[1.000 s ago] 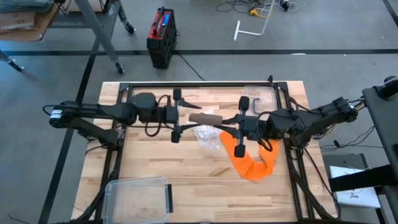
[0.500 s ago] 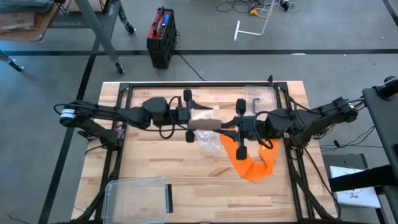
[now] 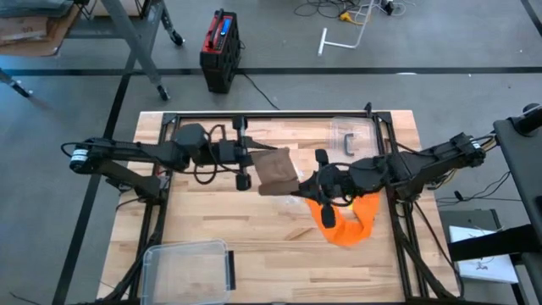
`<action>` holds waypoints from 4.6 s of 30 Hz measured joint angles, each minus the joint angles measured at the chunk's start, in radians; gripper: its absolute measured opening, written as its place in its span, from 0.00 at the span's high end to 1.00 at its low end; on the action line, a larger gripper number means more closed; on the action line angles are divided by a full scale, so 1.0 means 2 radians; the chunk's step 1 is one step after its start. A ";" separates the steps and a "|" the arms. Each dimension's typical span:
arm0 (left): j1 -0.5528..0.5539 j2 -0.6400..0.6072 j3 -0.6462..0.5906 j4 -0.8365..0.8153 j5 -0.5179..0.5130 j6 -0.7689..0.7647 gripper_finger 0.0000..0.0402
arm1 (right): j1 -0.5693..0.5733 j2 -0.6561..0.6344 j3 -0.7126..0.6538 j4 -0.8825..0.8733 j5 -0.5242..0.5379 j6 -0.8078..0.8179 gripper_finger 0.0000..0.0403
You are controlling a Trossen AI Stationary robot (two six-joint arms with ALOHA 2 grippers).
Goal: Roll bandage
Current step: Roll the brown bandage
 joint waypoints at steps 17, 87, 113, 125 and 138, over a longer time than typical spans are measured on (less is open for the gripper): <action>-0.002 -0.034 0.096 -0.066 0.094 -0.063 1.00 | -0.029 0.050 -0.096 0.107 -0.001 0.026 0.97; 0.154 -0.026 0.158 -0.400 0.050 -0.074 1.00 | -0.072 -0.016 -0.043 0.009 -0.144 -0.024 0.97; 0.107 -0.029 -0.064 -0.133 0.181 -0.096 1.00 | -0.071 -0.023 0.002 0.138 -0.162 -0.132 0.97; 0.079 -0.027 -0.064 -0.104 0.148 -0.171 1.00 | -0.071 0.004 0.001 0.232 -0.046 -0.278 0.97; 0.079 -0.052 -0.064 -0.107 0.096 -0.218 1.00 | -0.078 0.032 0.001 0.257 0.082 -0.433 0.97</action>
